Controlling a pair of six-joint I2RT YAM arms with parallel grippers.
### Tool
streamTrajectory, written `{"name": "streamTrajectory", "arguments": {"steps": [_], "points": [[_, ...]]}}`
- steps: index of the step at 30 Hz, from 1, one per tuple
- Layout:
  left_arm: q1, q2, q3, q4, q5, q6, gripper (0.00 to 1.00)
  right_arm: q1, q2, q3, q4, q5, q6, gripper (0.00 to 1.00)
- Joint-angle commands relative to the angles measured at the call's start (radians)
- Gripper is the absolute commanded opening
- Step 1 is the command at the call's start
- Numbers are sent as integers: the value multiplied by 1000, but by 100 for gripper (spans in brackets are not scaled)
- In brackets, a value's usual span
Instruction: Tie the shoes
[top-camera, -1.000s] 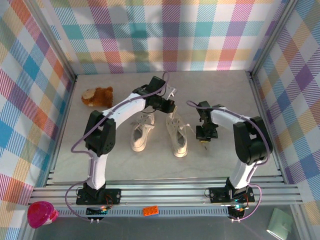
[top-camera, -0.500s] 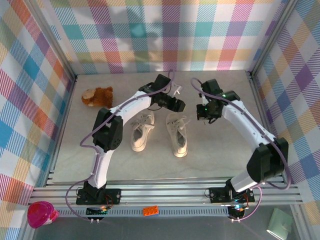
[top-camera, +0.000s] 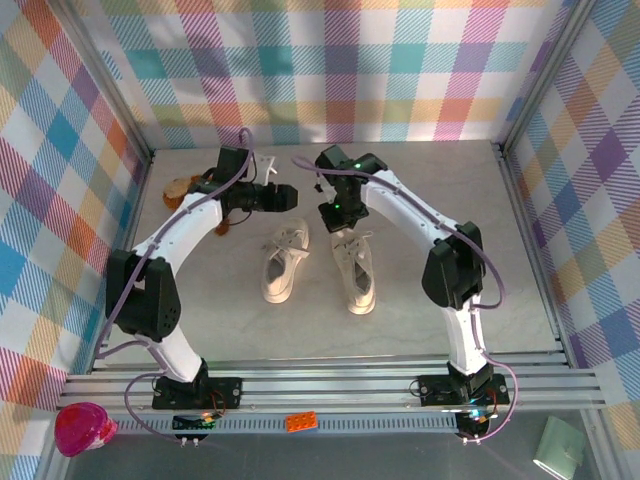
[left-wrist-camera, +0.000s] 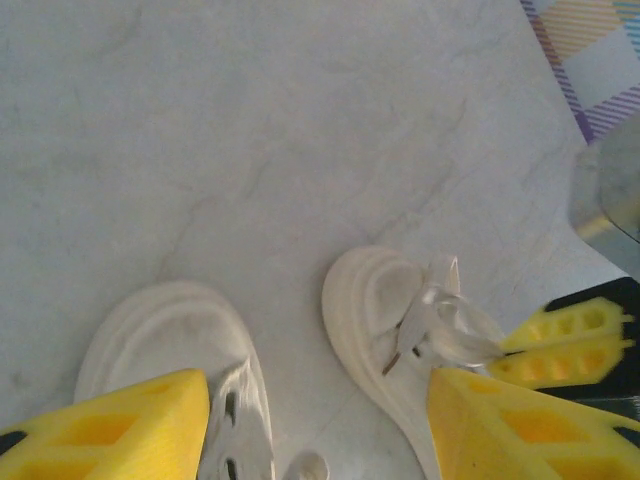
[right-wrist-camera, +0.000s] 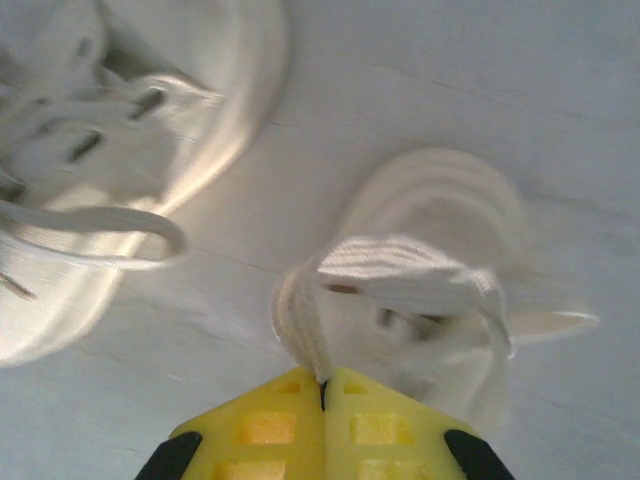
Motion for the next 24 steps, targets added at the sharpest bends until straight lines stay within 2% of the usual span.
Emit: {"name": "streamTrajectory", "arguments": {"steps": [1, 5, 8, 9, 11, 12, 15, 19, 22, 24], "points": [[8, -59, -71, -2, 12, 1, 59, 3, 8, -23, 45, -126, 151, 1], [8, -113, -162, 26, 22, -8, 58, 15, -29, -150, 206, -128, 195, 3], [8, -134, -200, 27, 22, -4, 58, 32, -20, -165, 189, -74, 162, 8], [8, -140, -210, 26, 24, -1, 58, 35, -18, -168, 177, -67, 154, 14], [7, -150, -224, 28, 34, 19, 57, 37, -20, -181, 160, -61, 144, 38], [6, -157, -234, 33, 44, 41, 57, 37, -32, -195, 162, -62, 143, 44], [5, -183, -263, 44, 69, 142, 57, 36, -99, -246, 202, -68, 140, 50], [-14, -220, -307, 106, 104, 294, 56, 34, -177, -274, 229, -79, 120, 53], [-57, -241, -335, 97, 111, 515, 57, 21, -211, -282, 223, -77, 108, 53], [-103, -243, -327, 39, 60, 678, 59, -5, -237, -315, 237, -91, 112, 52]]}}
